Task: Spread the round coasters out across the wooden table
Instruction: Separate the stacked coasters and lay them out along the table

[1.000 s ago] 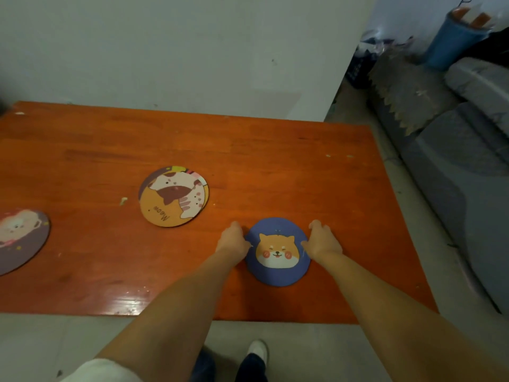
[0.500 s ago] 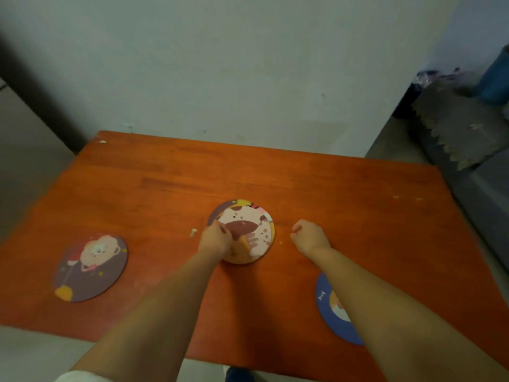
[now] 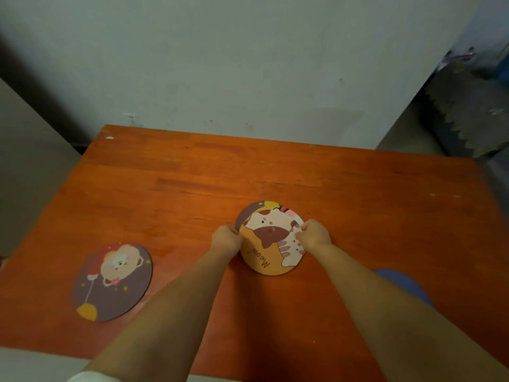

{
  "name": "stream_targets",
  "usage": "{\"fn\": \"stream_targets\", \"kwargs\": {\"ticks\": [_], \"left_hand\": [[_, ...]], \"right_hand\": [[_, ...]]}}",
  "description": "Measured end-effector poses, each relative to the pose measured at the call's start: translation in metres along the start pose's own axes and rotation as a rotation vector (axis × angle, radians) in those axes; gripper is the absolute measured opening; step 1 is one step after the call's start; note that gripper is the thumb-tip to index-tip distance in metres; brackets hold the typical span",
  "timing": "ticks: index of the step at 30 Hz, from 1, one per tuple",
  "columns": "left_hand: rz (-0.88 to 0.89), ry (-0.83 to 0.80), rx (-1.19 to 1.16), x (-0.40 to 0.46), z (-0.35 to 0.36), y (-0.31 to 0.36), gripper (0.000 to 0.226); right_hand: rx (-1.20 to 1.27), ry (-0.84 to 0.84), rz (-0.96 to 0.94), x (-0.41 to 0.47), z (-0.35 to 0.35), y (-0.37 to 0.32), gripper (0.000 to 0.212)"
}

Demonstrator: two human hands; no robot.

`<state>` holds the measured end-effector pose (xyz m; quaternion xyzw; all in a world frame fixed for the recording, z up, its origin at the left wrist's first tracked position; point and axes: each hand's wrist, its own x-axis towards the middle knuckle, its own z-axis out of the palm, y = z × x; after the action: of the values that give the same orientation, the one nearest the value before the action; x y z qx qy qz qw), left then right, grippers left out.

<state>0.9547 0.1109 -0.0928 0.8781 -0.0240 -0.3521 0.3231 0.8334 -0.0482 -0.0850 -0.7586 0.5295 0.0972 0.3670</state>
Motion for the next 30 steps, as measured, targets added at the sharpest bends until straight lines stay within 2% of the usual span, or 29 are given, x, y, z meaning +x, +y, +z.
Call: {"fn": "stream_targets", "kwargs": {"ticks": [3, 6, 10, 13, 16, 22, 30], "left_hand": [[0.014, -0.04, -0.043, -0.003, -0.002, 0.007, 0.032], [0.041, -0.069, -0.085, -0.009, -0.002, 0.02, 0.034], [0.123, -0.099, -0.064, -0.024, 0.007, 0.045, 0.035], [0.2, -0.151, -0.002, -0.044, 0.026, 0.064, 0.034], [0.266, -0.201, 0.05, -0.069, 0.056, 0.082, 0.029], [0.372, -0.243, 0.072, -0.136, 0.139, 0.116, 0.023], [0.478, -0.279, 0.162, -0.245, 0.266, 0.126, 0.032]], "right_hand": [[0.025, -0.001, 0.005, -0.001, -0.003, -0.001, 0.027], [0.061, 0.018, -0.036, -0.005, -0.007, 0.002, 0.002], [0.166, 0.08, -0.03, -0.014, -0.028, 0.022, 0.023], [0.229, 0.123, -0.001, -0.024, -0.055, 0.048, 0.017], [0.287, 0.198, 0.005, -0.036, -0.084, 0.087, 0.027], [0.351, 0.343, 0.079, -0.07, -0.138, 0.183, 0.031], [0.372, 0.436, 0.136, -0.127, -0.211, 0.332, 0.021]]}}
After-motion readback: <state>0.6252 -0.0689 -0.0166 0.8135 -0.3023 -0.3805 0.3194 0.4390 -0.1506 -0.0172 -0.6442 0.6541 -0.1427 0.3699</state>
